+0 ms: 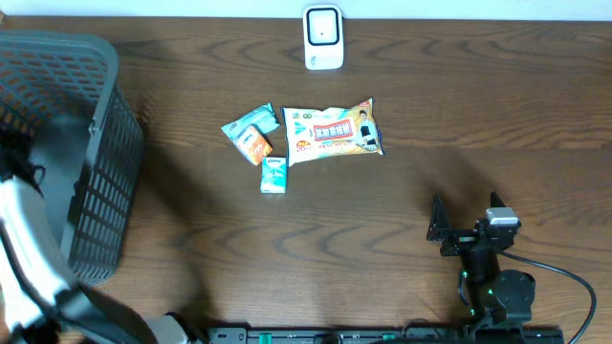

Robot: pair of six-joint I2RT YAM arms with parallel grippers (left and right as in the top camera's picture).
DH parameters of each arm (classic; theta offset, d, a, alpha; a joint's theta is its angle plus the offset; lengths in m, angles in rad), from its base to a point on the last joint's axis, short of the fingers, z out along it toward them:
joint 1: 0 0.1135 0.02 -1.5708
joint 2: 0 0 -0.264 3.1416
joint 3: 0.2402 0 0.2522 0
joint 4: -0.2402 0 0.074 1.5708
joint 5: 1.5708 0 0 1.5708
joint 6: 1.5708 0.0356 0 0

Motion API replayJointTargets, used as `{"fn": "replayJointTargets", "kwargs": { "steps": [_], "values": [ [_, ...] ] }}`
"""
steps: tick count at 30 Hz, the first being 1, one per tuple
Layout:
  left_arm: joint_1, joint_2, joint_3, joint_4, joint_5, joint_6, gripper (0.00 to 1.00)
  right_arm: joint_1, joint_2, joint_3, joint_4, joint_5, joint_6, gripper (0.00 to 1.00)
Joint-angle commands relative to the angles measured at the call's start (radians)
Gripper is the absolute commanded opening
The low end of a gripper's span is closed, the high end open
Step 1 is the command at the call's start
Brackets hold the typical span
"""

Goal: Scan the item barcode
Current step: 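Reach the left gripper into the basket and grasp the green Zam-Buk tin, then carry the Zam-Buk tin past the scanner and drop it right of the bag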

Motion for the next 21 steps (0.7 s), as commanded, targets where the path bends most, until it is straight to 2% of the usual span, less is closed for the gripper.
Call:
{"fn": "replayJointTargets", "kwargs": {
  "steps": [1, 4, 9, 14, 21],
  "values": [
    [0.002, -0.130, 0.003, 0.072, 0.291, -0.018, 0.59, 0.000, -0.005, -0.002, -0.005, 0.000, -0.015, 0.99],
    [-0.005, -0.214, 0.003, 0.185, 0.484, -0.112, 0.59, 0.000, -0.005, -0.002, -0.005, 0.000, -0.015, 0.99],
    [-0.105, -0.291, 0.003, 0.375, 0.658, -0.241, 0.59, 0.000, -0.005, -0.002, -0.004, 0.000, -0.015, 0.99],
    [-0.317, -0.304, 0.003, 0.408, 0.688, -0.232, 0.59, 0.000, -0.005, -0.002, -0.005, 0.000, -0.015, 0.99],
    [-0.644, -0.225, 0.003, 0.407, 0.658, -0.075, 0.59, 0.000, -0.005, -0.002, -0.005, 0.000, -0.015, 0.99]
  ]
}}
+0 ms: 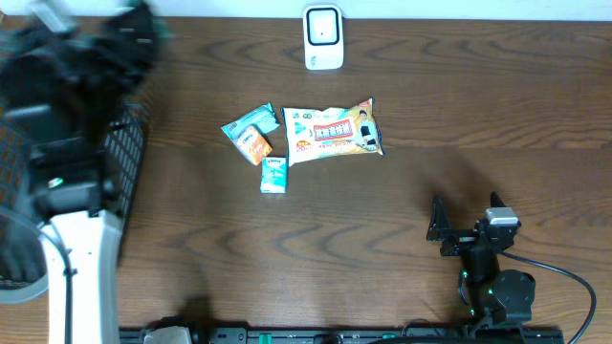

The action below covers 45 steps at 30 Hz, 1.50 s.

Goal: Scan the item barcode
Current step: 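Carry the Zam-Buk tin past the scanner and drop it right of the bag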

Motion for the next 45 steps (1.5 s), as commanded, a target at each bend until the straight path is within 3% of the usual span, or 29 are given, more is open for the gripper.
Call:
{"fn": "replayJointTargets", "kwargs": {
  "steps": [1, 11, 23, 33, 34, 40, 45],
  "values": [
    [-0.144, 0.058, 0.003, 0.000, -0.002, 0.091, 0.59, 0.000, -0.005, -0.002, -0.005, 0.001, -0.015, 0.99],
    [-0.482, 0.330, 0.003, 0.030, -0.225, 0.093, 0.59, 0.000, -0.005, -0.002, -0.004, 0.001, -0.015, 0.99],
    [-0.706, 0.644, 0.003, 0.225, -0.284, 0.092, 0.60, 0.000, -0.005, -0.002, -0.005, 0.001, -0.015, 0.99],
    [-0.799, 0.802, 0.003, 0.453, -0.319, 0.077, 0.61, 0.000, -0.005, -0.002, -0.004, 0.001, -0.015, 0.99],
    [-0.804, 0.815, 0.003, 0.456, -0.329, 0.076, 0.66, 0.000, -0.005, -0.002, -0.004, 0.001, -0.015, 0.99],
    [-0.812, 0.871, 0.003, 0.455, -0.339, 0.076, 0.74, 0.000, -0.005, -0.002, -0.005, 0.001, -0.015, 0.99],
    [-0.812, 0.870, 0.003, 0.463, -0.331, 0.077, 0.76, 0.000, -0.005, -0.002, -0.005, 0.001, -0.015, 0.99]
  ]
}}
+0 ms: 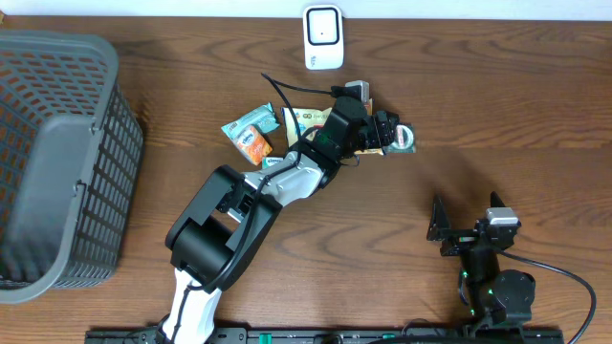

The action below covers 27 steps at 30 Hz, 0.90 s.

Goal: Scan the item barcode
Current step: 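Carry the Zam-Buk tin past the scanner and drop it right of the bag, then withdraw the left gripper to hover beside the basket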

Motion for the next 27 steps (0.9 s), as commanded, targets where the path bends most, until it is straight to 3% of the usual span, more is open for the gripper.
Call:
{"fn": "replayJointTargets", "kwargs": {
  "steps": [1, 9, 13, 17, 21, 23, 27],
  "values": [
    [0.001, 0.003, 0.004, 0.006, -0.005, 0.006, 0.76, 0.000, -0.005, -0.002, -0.004, 0.001, -0.015, 0.99],
    [0.043, -0.081, 0.004, 0.001, 0.097, 0.027, 0.76, 0.000, -0.005, -0.002, -0.004, 0.001, -0.015, 0.99],
    [0.080, -0.192, 0.004, -0.108, 0.119, 0.072, 0.76, 0.000, -0.005, -0.002, -0.004, 0.001, -0.015, 0.99],
    [0.108, -0.345, 0.004, -0.325, 0.117, 0.233, 0.76, 0.000, -0.005, -0.002, -0.004, 0.001, -0.015, 0.99],
    [0.122, -0.494, 0.004, -0.613, 0.111, 0.415, 0.90, 0.000, -0.005, -0.002, -0.004, 0.001, -0.015, 0.99],
    [0.127, -0.558, 0.004, -0.767, 0.039, 0.440, 0.96, 0.000, -0.005, -0.002, -0.004, 0.001, -0.015, 0.99],
    [0.129, -0.667, 0.004, -1.063, -0.223, 0.439, 0.97, 0.000, -0.005, -0.002, -0.004, 0.001, -0.015, 0.99]
  ]
}}
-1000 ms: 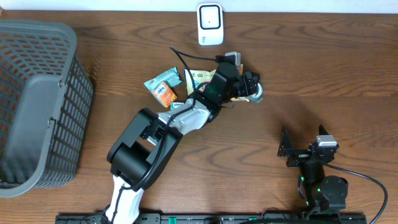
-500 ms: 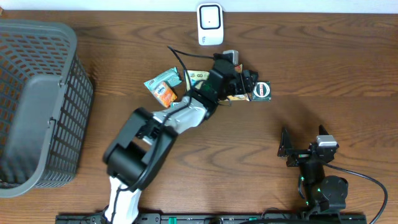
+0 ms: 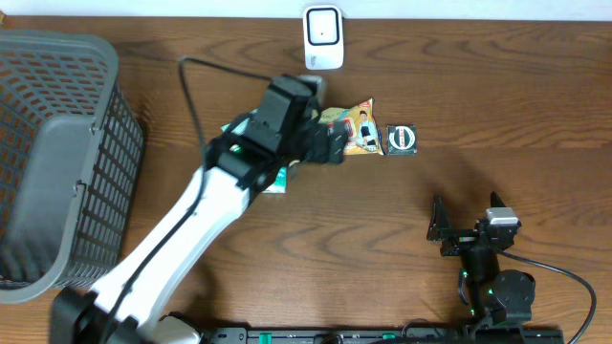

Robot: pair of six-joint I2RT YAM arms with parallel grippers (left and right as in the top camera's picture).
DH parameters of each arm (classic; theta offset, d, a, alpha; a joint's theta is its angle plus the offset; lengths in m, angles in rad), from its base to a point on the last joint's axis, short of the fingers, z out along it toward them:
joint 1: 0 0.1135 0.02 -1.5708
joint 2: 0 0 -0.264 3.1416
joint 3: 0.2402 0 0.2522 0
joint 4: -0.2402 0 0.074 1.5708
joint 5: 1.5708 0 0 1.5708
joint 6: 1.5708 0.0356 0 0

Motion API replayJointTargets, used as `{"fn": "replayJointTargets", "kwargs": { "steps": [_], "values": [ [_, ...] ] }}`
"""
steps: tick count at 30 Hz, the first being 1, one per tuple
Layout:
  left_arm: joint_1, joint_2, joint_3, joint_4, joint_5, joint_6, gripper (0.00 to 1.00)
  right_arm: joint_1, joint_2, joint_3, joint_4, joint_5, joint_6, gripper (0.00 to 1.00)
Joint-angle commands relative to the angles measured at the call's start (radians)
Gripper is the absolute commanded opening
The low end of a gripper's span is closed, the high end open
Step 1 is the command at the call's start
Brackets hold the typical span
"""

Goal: Scan the item barcode
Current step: 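Withdraw the left gripper to hover beside the basket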

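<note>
A small black packet with a white ring (image 3: 400, 139) lies flat on the table, just right of a large snack bag (image 3: 361, 126). My left gripper (image 3: 332, 145) hovers over the middle of that bag, a short way left of the black packet, and looks open and empty. The white barcode scanner (image 3: 323, 38) stands at the back edge, behind the bag. My right gripper (image 3: 467, 222) rests near the front right, fingers apart, holding nothing.
A grey mesh basket (image 3: 67, 153) fills the left side. Small teal and orange packets (image 3: 239, 129) lie left of the bag, partly under my left arm. A black cable (image 3: 191, 76) loops above the arm.
My left gripper was at the small black packet right of the snack bag. It has let go and now sits further left over the bag. The packet stays on the table.
At first my left arm was at the basket on the left, blurred, and no black packet lay on the table. Then the arm was stretched across the snack bag with the black packet at its fingertips. Now the packet lies free beside the bag.
</note>
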Motion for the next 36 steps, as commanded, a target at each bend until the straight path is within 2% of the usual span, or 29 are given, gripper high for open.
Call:
{"fn": "replayJointTargets", "kwargs": {
  "steps": [1, 5, 8, 13, 19, 23, 27, 36],
  "values": [
    [0.008, -0.084, 0.002, -0.170, -0.282, 0.072, 0.97, 0.000, -0.005, -0.002, -0.005, 0.000, -0.015, 0.99],
    [0.008, -0.143, 0.002, -0.359, -0.415, 0.072, 0.98, 0.000, -0.005, -0.002, -0.005, 0.000, -0.015, 0.99],
    [0.009, -0.160, 0.002, -0.460, -0.435, 0.064, 0.98, 0.000, -0.005, -0.002, -0.005, 0.000, -0.015, 0.99],
    [0.036, -0.162, 0.001, -0.598, -0.527, -0.096, 0.98, 0.000, -0.005, -0.002, -0.005, 0.000, -0.015, 0.99],
    [0.098, -0.163, 0.001, -0.631, -0.554, -0.098, 0.98, 0.000, -0.005, -0.002, -0.005, 0.000, -0.015, 0.99],
    [0.206, -0.163, 0.001, -0.626, -0.554, -0.174, 0.98, 0.000, -0.005, -0.002, -0.005, 0.000, -0.015, 0.99],
    [0.293, -0.163, 0.001, -0.634, -0.552, -0.173, 0.98, 0.000, -0.005, -0.002, -0.005, 0.000, -0.015, 0.99],
    [0.333, -0.163, 0.001, -0.661, -0.552, -0.172, 0.98, 0.000, -0.005, -0.002, -0.005, 0.000, -0.015, 0.99]
  ]
}}
